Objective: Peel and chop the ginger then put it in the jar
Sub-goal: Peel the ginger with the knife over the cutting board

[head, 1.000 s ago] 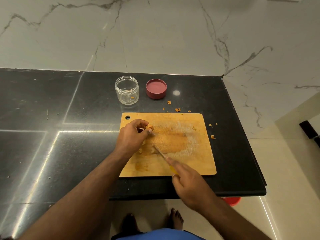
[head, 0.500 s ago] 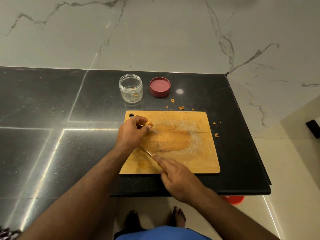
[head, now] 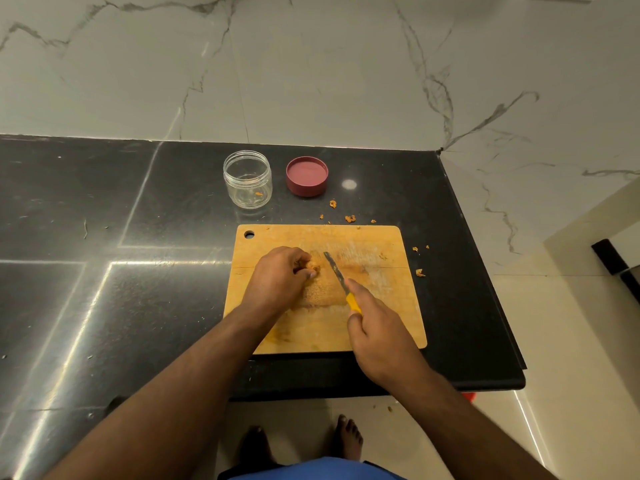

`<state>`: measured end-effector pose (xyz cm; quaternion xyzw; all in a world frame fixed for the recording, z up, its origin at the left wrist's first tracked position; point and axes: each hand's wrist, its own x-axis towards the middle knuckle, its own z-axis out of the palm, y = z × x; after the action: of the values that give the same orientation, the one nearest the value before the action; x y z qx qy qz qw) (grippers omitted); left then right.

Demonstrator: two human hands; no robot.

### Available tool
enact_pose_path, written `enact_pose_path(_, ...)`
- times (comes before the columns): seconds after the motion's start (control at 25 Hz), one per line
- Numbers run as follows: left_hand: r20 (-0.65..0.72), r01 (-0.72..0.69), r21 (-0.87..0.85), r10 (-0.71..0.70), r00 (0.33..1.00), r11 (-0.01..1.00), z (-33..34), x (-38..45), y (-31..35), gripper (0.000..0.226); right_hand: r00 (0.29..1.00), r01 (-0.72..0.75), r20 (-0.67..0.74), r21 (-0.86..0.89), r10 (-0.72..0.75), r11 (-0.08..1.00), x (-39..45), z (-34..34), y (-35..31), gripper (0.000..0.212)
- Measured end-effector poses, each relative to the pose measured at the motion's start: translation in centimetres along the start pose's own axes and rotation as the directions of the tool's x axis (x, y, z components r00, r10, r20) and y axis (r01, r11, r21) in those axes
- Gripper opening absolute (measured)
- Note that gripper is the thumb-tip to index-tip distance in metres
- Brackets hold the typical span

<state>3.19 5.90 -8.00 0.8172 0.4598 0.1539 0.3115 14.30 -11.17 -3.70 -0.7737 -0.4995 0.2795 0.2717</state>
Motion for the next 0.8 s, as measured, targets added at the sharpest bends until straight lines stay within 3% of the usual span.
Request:
enact_pose_path(0.36, -0.020, -0.041, 0.055, 0.042, 0.999, 0.998, 0.1, 0.0, 0.0, 0.032, 0.997, 0.021, 0.080, -0.165, -0.008, 0.986, 1.5, 1.2, -1.1, 0.055)
enact_pose_path(0.8, -0.018, -0.053, 0.064, 0.054, 0.998, 0.997, 0.2, 0.1, 0.0, 0.034, 0.993, 0.032, 0.120, -0.224, -0.005, 0.974, 2.0, 1.2, -1.5, 0.056)
